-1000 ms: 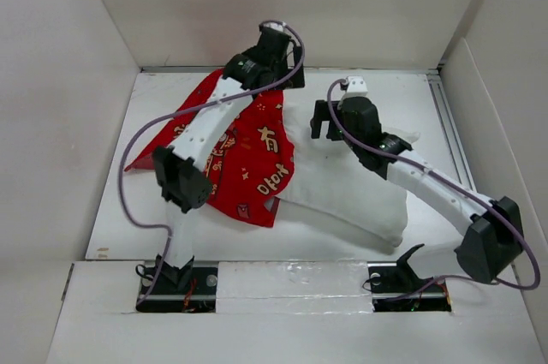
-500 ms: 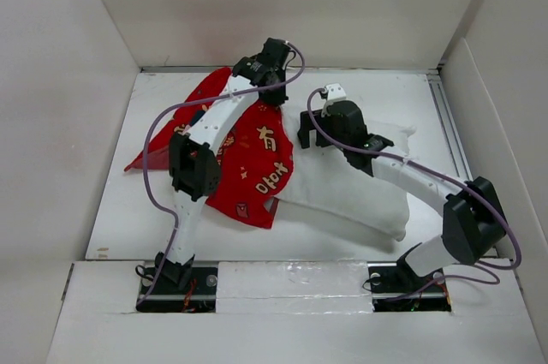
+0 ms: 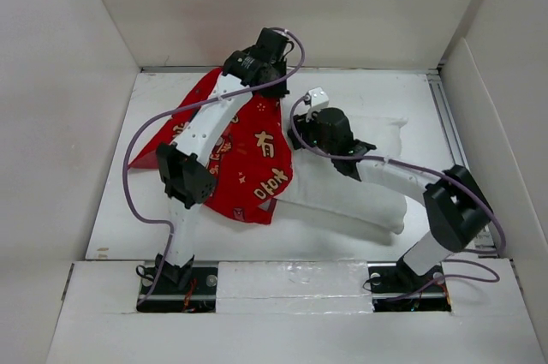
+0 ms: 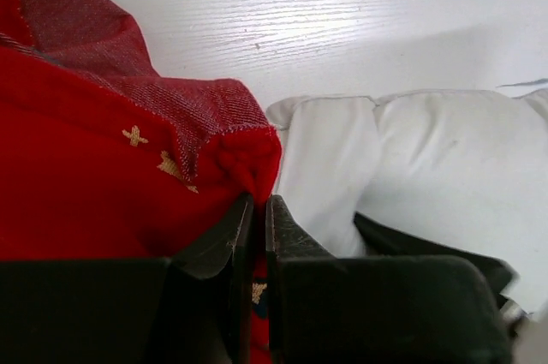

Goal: Put the pillow into the pillowcase

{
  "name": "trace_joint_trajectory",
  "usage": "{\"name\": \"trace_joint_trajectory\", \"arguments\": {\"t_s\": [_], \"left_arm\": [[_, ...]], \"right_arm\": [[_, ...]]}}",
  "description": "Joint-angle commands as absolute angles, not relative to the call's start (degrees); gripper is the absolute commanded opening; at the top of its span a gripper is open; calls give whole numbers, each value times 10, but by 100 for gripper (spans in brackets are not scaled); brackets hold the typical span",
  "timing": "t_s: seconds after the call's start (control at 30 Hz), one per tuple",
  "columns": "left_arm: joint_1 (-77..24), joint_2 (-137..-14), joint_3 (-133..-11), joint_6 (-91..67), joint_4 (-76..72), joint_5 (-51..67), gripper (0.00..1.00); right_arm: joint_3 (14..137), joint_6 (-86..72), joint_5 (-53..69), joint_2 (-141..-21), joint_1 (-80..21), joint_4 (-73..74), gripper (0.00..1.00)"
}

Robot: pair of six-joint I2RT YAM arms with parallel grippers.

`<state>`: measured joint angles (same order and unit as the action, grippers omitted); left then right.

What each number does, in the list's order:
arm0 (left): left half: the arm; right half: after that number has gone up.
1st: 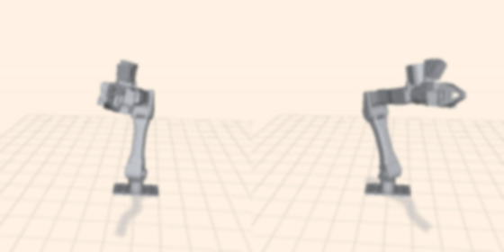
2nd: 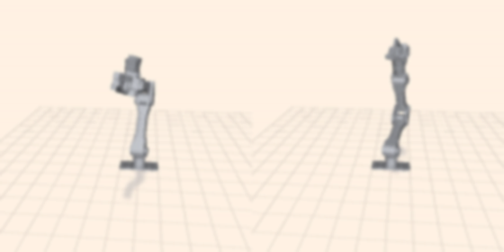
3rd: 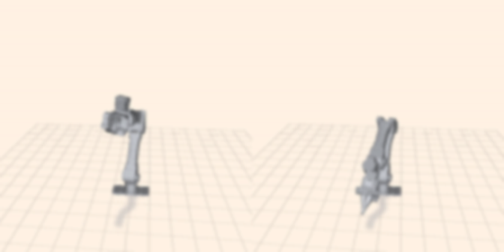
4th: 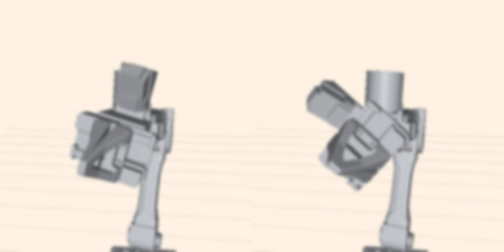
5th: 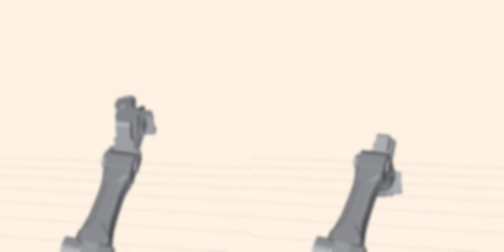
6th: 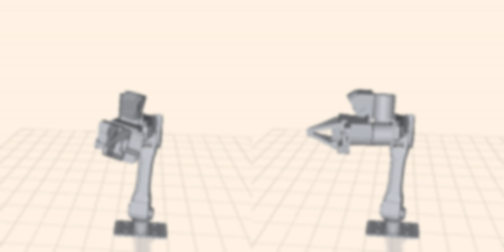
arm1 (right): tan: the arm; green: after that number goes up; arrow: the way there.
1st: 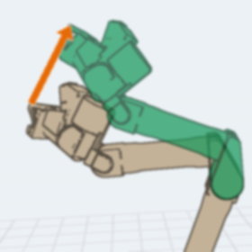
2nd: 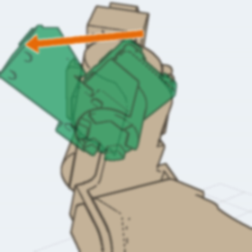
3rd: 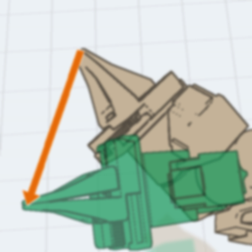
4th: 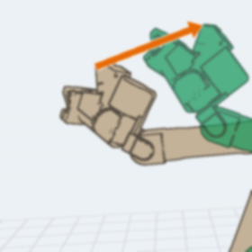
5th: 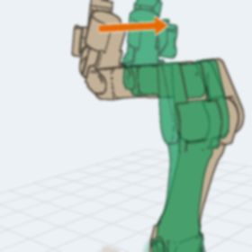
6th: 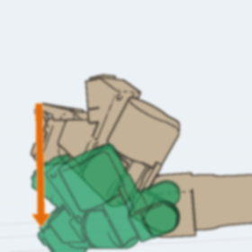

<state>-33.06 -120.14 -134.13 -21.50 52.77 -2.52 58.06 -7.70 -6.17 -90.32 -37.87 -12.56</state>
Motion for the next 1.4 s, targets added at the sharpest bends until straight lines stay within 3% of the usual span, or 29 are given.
{"name": "trace_joint_trajectory", "arguments": {"t_s": [0.0,0.03,0.07,0.3,0.57,0.77,0.9,0.97,1.13,1.37], "left_arm": [[-339,-1128,-1379,-221,483,21,0],[-339,-1116,-1379,-221,483,26,0],[-339,-1109,-1379,-221,476,26,0],[-339,-1073,-1386,-232,466,64,0],[-345,-1068,-1398,-232,472,56,1],[-345,-1079,-1398,-244,467,68,3],[-366,-1079,-1393,-250,461,49,9],[-373,-1079,-1393,-250,461,37,0],[-383,-1079,-1387,-250,468,32,0],[-488,-1079,-1440,-266,461,16,0]], "right_arm": [[587,-88,2,-961,-388,-171,46],[587,-97,10,-968,-388,-190,5],[577,-110,11,-968,-382,-199,0],[447,-146,62,-860,-376,-366,0],[394,-151,57,-767,-387,-344,0],[330,-163,28,-701,-452,-362,0],[296,-176,4,-695,-480,-380,0],[283,-184,-1,-695,-485,-396,0],[275,-196,-1,-689,-490,-409,0],[346,-197,-21,-664,-490,-442,0]]}}
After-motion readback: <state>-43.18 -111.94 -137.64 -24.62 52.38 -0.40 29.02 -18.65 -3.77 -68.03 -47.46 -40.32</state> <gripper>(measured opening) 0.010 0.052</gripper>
